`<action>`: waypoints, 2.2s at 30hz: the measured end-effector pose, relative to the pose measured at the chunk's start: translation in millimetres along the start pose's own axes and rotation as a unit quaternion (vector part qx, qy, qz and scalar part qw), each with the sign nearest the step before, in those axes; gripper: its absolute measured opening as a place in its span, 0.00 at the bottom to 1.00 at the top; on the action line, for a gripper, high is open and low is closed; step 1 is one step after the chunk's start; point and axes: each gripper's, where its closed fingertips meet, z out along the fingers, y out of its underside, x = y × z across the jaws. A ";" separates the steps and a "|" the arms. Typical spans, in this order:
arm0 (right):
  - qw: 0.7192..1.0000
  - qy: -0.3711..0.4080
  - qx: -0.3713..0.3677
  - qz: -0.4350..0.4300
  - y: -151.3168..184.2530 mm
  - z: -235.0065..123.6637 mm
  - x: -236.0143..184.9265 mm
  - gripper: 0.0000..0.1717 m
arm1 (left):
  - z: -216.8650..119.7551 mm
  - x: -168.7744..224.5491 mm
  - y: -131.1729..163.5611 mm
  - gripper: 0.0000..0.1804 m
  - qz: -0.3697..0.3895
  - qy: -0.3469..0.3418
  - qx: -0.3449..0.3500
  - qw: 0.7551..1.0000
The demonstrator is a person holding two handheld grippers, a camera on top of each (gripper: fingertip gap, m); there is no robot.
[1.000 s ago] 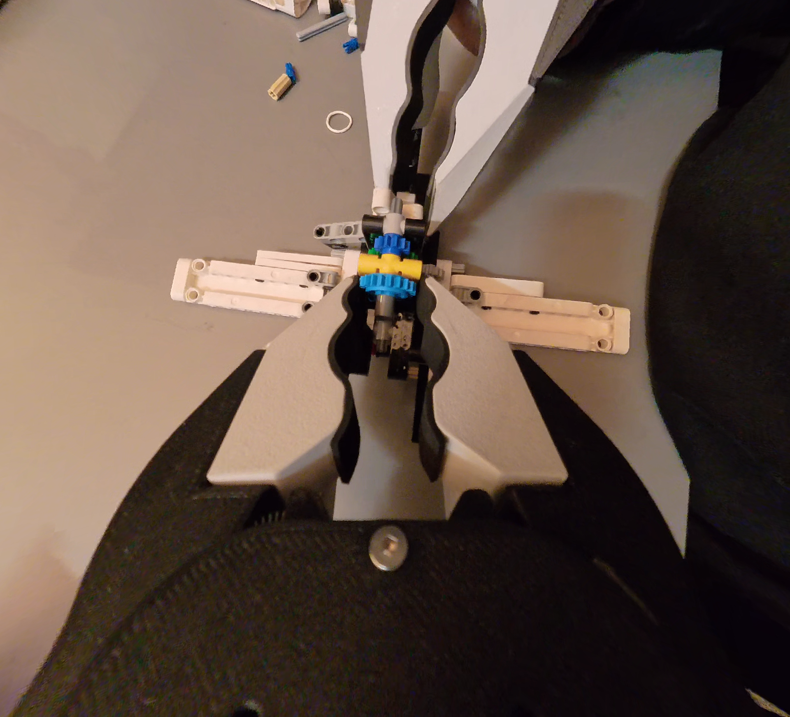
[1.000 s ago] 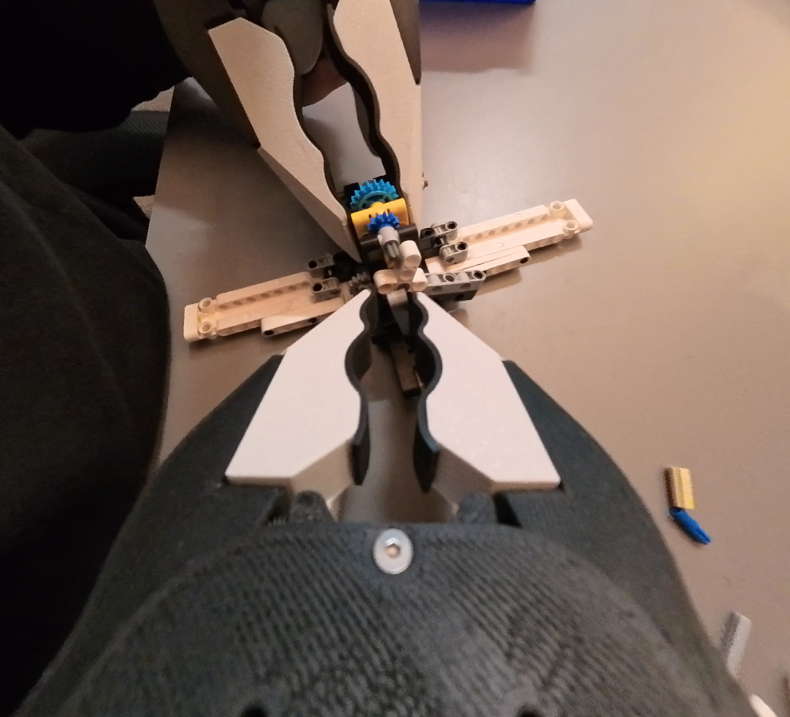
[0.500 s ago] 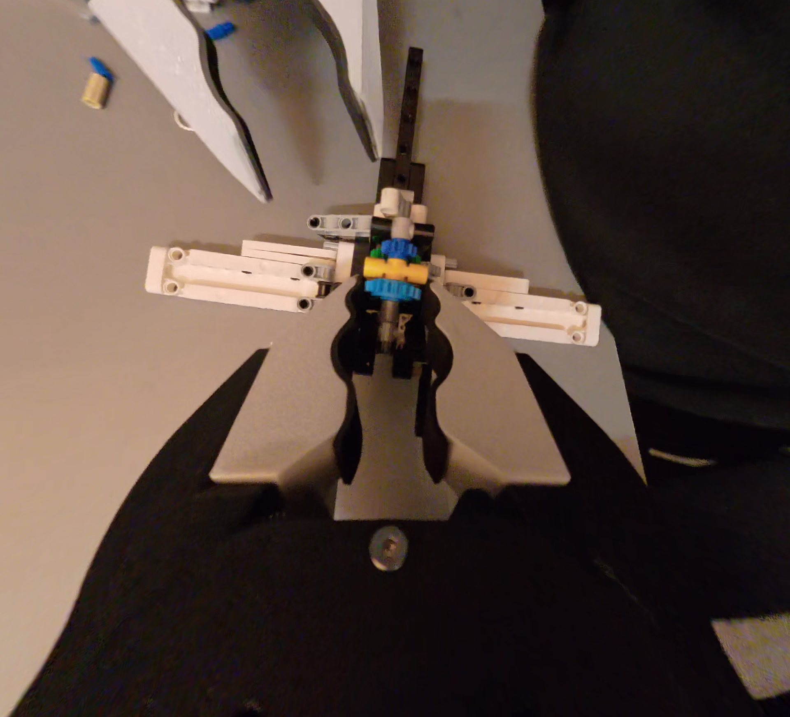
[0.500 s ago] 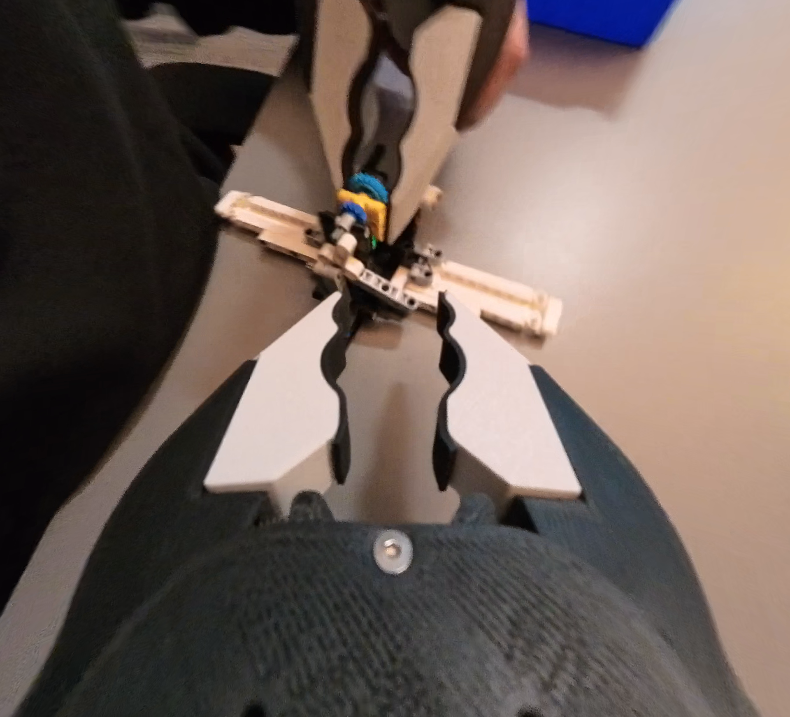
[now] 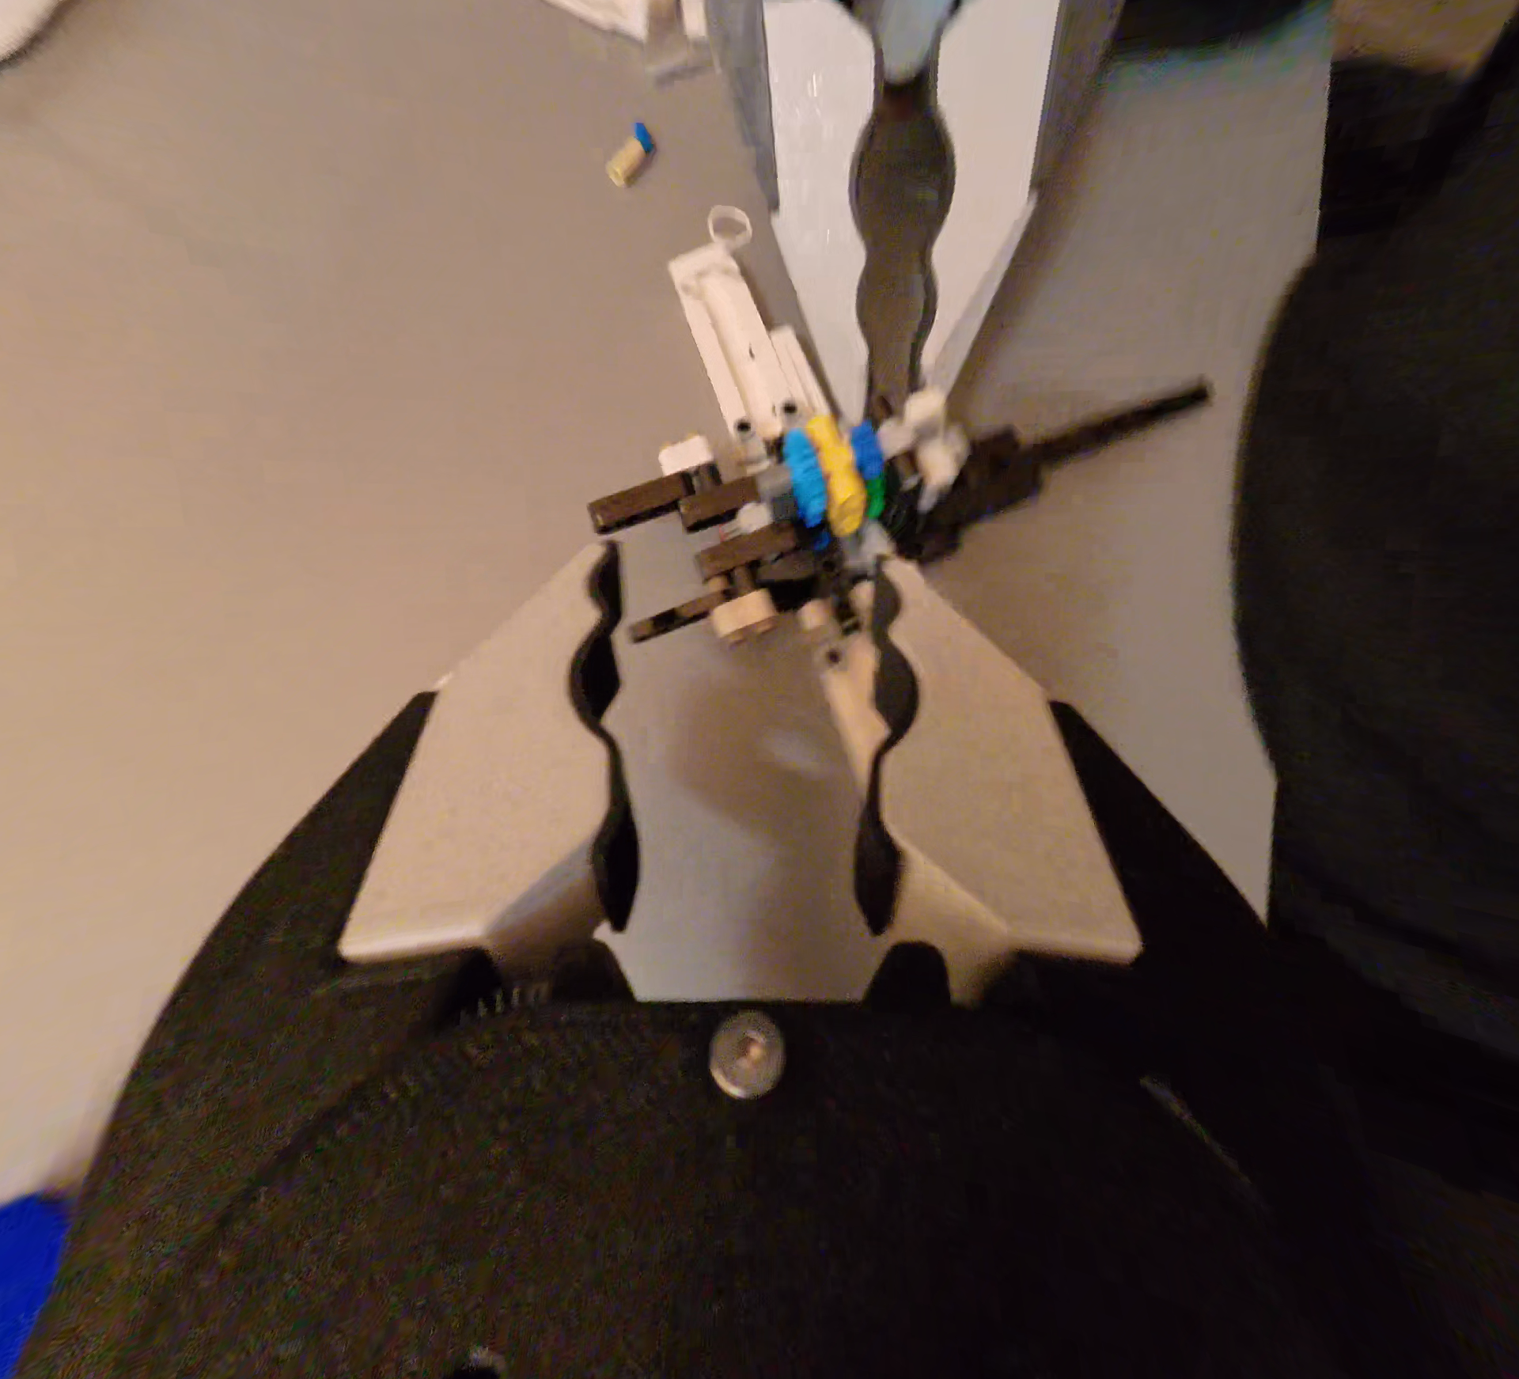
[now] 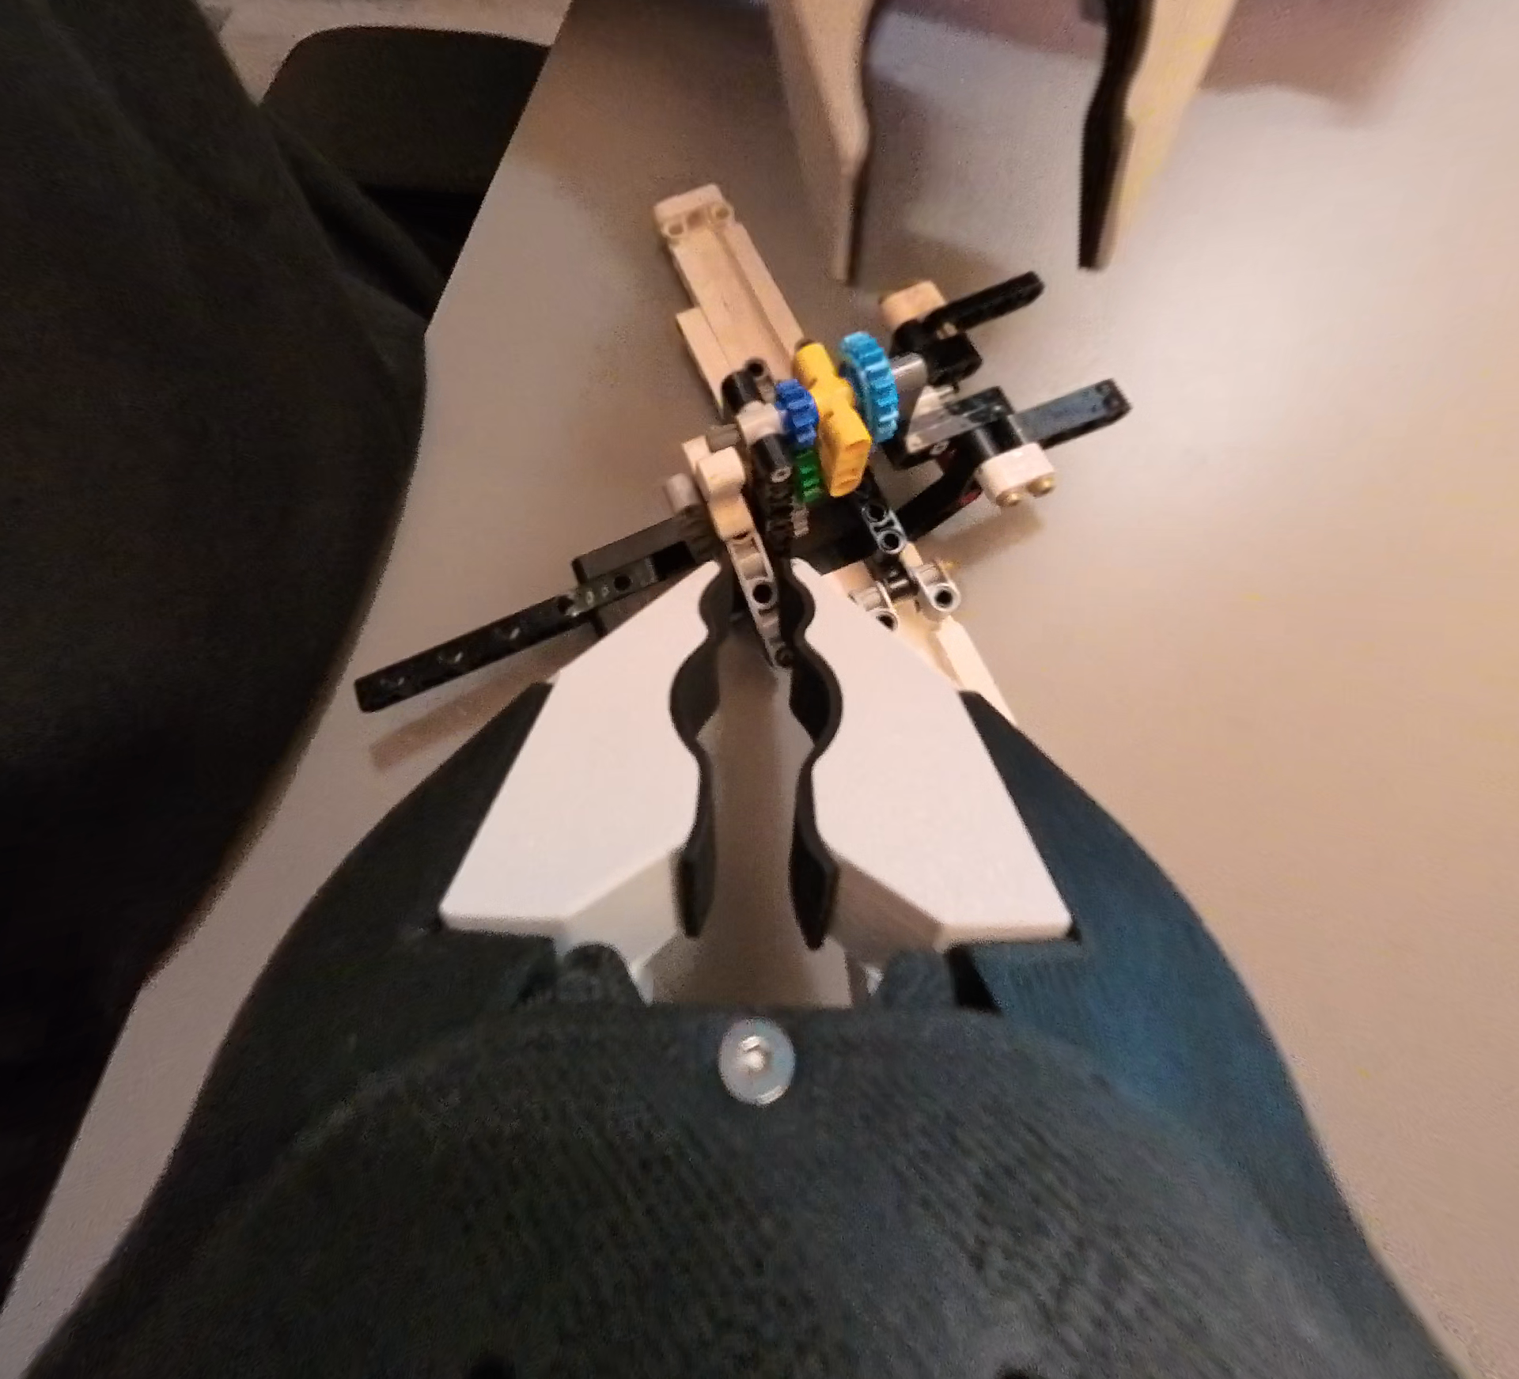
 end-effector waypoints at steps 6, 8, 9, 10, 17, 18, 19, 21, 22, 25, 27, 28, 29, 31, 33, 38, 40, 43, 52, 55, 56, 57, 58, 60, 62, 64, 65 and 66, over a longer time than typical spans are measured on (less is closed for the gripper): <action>0.993 0.099 0.011 0.068 -11.5 5.4 16.5 0.04 | 3.8 -13.2 5.0 0.51 -0.101 -0.225 0.029 0.969; 0.983 0.146 0.026 0.108 -16.0 3.2 28.1 0.04 | -5.2 -9.4 -3.1 0.37 -0.149 -0.255 0.079 0.952; 0.978 0.165 0.035 0.124 -18.3 1.9 32.5 0.04 | -7.8 -6.7 -6.2 0.35 -0.173 -0.258 0.100 0.945; 0.972 0.180 0.050 0.141 -21.2 0.6 36.4 0.04 | -7.0 -2.8 -5.6 0.31 -0.186 -0.253 0.103 0.944; 0.944 0.203 0.131 0.226 -37.8 9.5 45.3 0.04 | 9.0 -9.9 22.9 0.12 -0.169 -0.298 -0.002 0.939; 0.943 0.210 0.129 0.225 -37.4 10.9 45.7 0.03 | 12.3 -8.5 25.0 0.11 -0.174 -0.287 -0.008 0.942; 0.942 0.216 0.125 0.222 -37.0 12.2 45.5 0.03 | 14.5 -7.3 26.6 0.08 -0.173 -0.279 -0.010 0.944; 0.943 0.224 0.114 0.217 -35.0 15.8 44.6 0.03 | 15.7 -9.6 30.2 0.07 -0.175 -0.278 -0.010 0.945; 0.944 0.227 0.111 0.215 -34.2 17.1 44.5 0.04 | 16.6 -9.7 31.1 0.06 -0.181 -0.271 -0.006 0.946; 0.944 0.232 0.108 0.209 -34.6 16.8 45.4 0.05 | 14.5 -5.0 21.7 0.04 -0.225 -0.230 0.045 0.946; 0.945 0.229 0.107 0.209 -35.3 16.5 45.4 0.05 | 10.4 -4.3 18.0 0.07 -0.248 -0.217 0.073 0.941; 0.945 0.226 0.108 0.209 -35.8 16.9 45.1 0.05 | 11.1 -4.2 19.0 0.09 -0.254 -0.212 0.077 0.941; 0.946 0.220 0.108 0.212 -35.9 18.2 44.6 0.06 | 13.5 -4.6 21.7 0.11 -0.257 -0.210 0.073 0.940; 0.948 0.212 0.101 0.216 -34.3 22.1 43.8 0.08 | 18.8 -6.3 26.2 0.13 -0.257 -0.213 0.059 0.941; 0.950 0.216 0.085 0.210 -30.8 24.9 44.2 0.07 | 19.9 -10.2 26.6 0.11 -0.243 -0.230 0.050 0.941; 0.951 0.237 0.053 0.189 -26.9 26.8 45.1 0.04 | 21.6 -14.0 23.0 0.02 -0.197 -0.250 0.034 0.947; 0.951 0.238 0.042 0.194 -25.8 27.7 44.9 0.04 | 21.9 -14.9 23.9 0.02 -0.169 -0.267 0.016 0.949; 0.948 0.246 0.022 0.199 -22.7 25.4 43.8 0.04 | 24.7 -14.4 22.5 0.03 -0.163 -0.271 0.005 0.949; 0.939 0.180 0.031 0.292 -12.4 13.4 38.3 0.04 | 37.0 -8.3 15.8 0.04 -0.113 -0.289 -0.023 0.950; 0.939 0.131 0.020 0.317 -9.5 7.6 35.8 0.05 | 40.7 -7.9 14.1 0.05 -0.088 -0.299 -0.036 0.950; 0.939 0.124 0.014 0.319 -8.9 6.7 35.5 0.05 | 41.2 -8.0 13.9 0.05 -0.085 -0.301 -0.037 0.949; 0.940 0.121 0.009 0.320 -8.6 6.2 35.5 0.05 | 41.4 -8.0 13.9 0.05 -0.088 -0.300 -0.035 0.949; 0.940 0.123 0.008 0.318 -9.3 5.9 36.0 0.05 | 41.2 -8.0 13.9 0.05 -0.099 -0.294 -0.028 0.950; 0.943 0.148 0.027 0.295 -13.7 6.5 39.0 0.05 | 36.8 -12.3 16.9 0.05 -0.119 -0.289 -0.021 0.950; 0.946 0.188 0.057 0.258 -18.3 4.7 36.9 0.06 | 34.4 -14.4 18.7 0.04 -0.132 -0.281 -0.018 0.950; 0.946 0.233 0.042 0.222 -8.2 2.5 32.4 0.21 | 34.4 -14.2 18.6 0.04 -0.140 -0.272 -0.016 0.952; 0.945 0.252 0.039 0.207 -4.7 1.5 32.1 0.22 | 34.6 -14.4 18.5 0.04 -0.140 -0.271 -0.018 0.952; 0.943 0.262 0.046 0.197 -5.0 1.0 31.5 0.19 | 34.9 -14.6 18.1 0.05 -0.141 -0.270 -0.019 0.952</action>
